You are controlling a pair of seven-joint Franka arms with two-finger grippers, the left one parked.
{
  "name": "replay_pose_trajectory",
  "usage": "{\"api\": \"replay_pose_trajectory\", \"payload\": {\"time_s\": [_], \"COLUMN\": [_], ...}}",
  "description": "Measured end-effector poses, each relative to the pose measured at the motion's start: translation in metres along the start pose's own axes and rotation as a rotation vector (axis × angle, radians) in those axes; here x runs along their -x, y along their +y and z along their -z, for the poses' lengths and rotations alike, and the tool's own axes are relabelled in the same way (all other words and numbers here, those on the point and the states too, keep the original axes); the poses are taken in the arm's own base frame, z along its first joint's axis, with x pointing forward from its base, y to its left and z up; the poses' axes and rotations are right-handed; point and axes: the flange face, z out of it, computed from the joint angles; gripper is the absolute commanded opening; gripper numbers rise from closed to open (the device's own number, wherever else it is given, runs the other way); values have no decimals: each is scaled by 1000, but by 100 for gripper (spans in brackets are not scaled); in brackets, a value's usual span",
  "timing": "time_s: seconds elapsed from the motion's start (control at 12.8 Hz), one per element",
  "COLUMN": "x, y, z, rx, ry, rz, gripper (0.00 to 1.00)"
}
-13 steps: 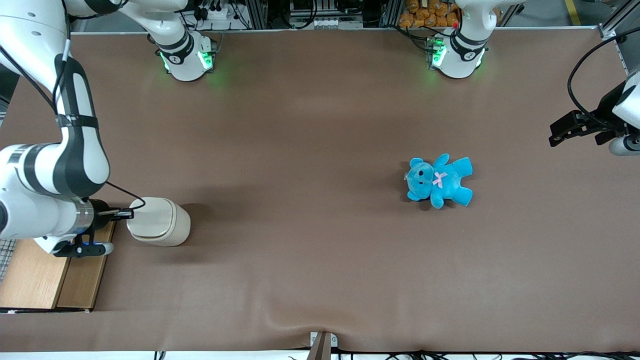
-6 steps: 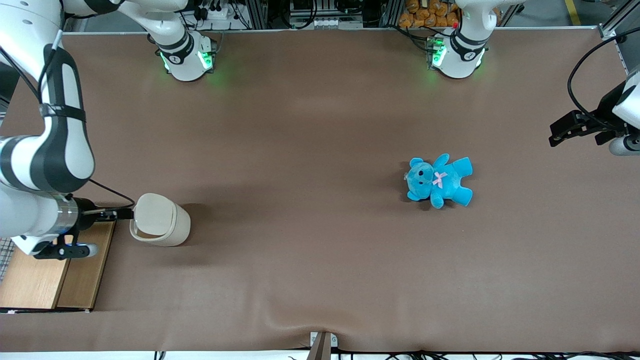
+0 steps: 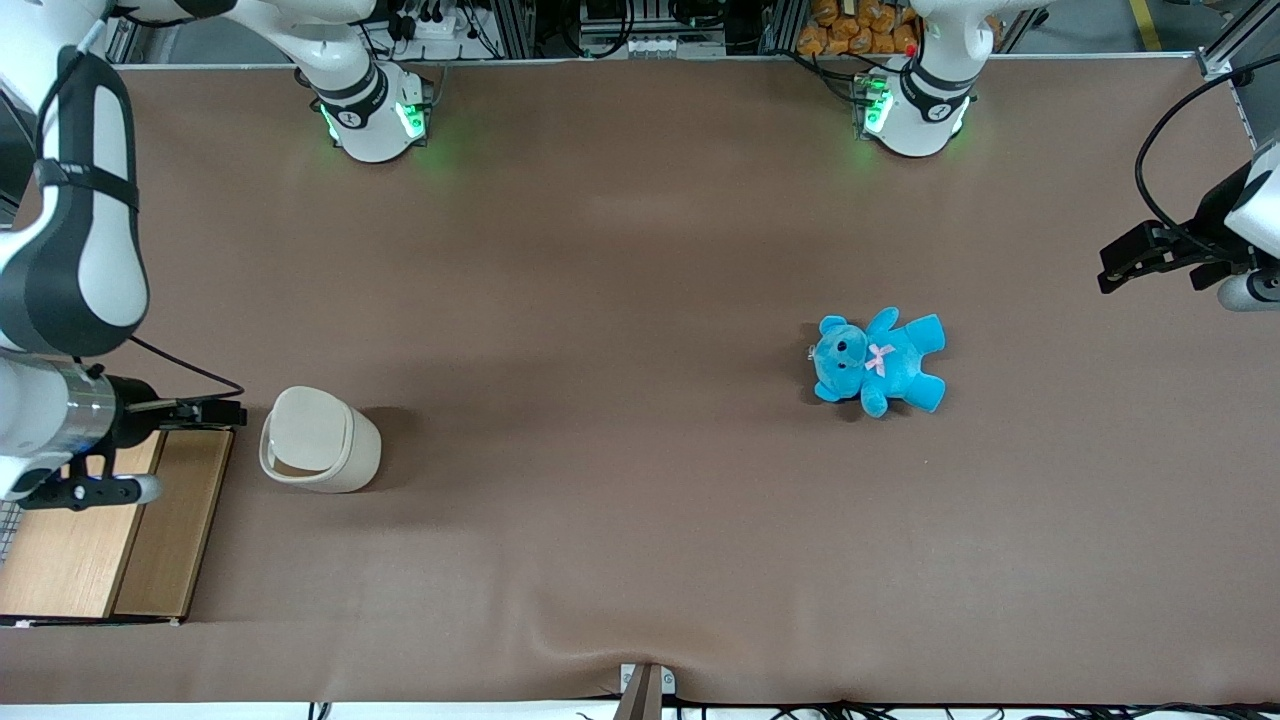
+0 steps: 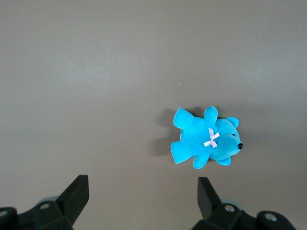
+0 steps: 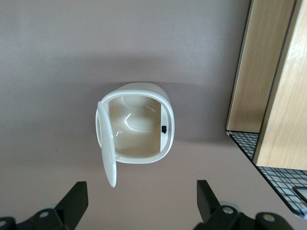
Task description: Open trash can with right arm
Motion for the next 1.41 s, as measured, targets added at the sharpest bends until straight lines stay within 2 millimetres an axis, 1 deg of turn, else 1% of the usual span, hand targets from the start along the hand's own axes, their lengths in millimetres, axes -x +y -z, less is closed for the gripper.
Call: {"api": "replay_pose_trajectory", "payload": {"time_s": [0.08, 0.31, 0.55, 0.71, 0.86, 0.94, 1.02, 1.18, 1.41], "x": [5, 31, 50, 63, 84, 95, 107, 132, 165], "y": [0, 1, 10, 11, 8, 7, 8, 8, 9], "z": [11, 43, 73, 95, 121, 131, 139, 150, 156], "rx": [1, 2, 9, 11, 13, 13, 13, 12, 7], "ry": [13, -10, 26, 57, 92, 105, 115, 133, 149], "rz": [0, -5, -26, -30, -28, -29, -33, -37, -41], "gripper": [100, 100, 100, 100, 100, 100, 100, 100, 100]}}
